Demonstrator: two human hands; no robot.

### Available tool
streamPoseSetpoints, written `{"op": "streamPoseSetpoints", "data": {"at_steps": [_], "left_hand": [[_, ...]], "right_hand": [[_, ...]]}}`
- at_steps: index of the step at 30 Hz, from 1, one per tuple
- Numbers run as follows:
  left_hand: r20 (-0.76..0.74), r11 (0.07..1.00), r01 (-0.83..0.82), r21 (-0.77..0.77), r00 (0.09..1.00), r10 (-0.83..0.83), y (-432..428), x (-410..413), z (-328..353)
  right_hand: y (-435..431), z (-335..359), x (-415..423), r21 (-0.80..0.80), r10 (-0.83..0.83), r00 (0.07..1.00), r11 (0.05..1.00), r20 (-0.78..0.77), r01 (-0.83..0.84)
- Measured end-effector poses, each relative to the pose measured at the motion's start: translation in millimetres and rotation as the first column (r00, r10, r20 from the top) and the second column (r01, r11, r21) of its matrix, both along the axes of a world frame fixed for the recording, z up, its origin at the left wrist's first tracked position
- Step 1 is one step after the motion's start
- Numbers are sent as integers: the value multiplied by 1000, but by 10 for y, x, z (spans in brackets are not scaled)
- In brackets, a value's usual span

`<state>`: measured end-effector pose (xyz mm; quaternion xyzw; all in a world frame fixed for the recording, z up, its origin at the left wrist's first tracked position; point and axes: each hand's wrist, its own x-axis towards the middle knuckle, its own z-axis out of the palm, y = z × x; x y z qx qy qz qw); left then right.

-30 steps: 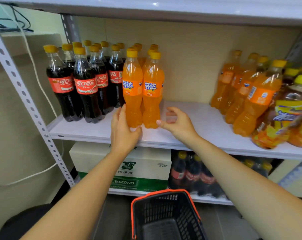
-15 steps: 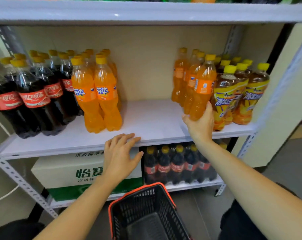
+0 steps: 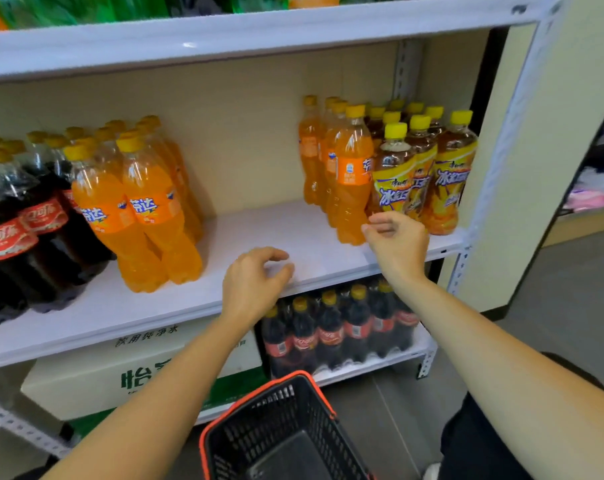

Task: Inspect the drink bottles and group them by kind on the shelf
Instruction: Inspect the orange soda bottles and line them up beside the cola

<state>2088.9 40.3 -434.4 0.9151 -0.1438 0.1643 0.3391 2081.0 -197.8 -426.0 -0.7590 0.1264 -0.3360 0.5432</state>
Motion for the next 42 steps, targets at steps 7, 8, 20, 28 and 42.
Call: {"op": "streamPoseSetpoints", "data": {"at_steps": [7,8,20,28,42], "left_hand": [[-113,944,155,-290,974,-195,-1015,488,286],[-138,931,161,-327,967,-216,-1113,540,300],[-250,837,168,-521,907,-338,-1188,765,208],[-282,776,185,-603,860,-424,-531,293,205],[-421,728,272,-629,667,-614,32,-816,6]], "right_hand": [[-380,-129,-47,-93,-88,996,992,-27,85],[-408,-153,-31,-97,-55,998,994,-42,50],[-459,-256,44,-57,16,999,998,-48,-19],[-257,-135,-177,-10,-83,996,997,-25,83],[346,46,-623,395,833,552,501,19,-770]]}}
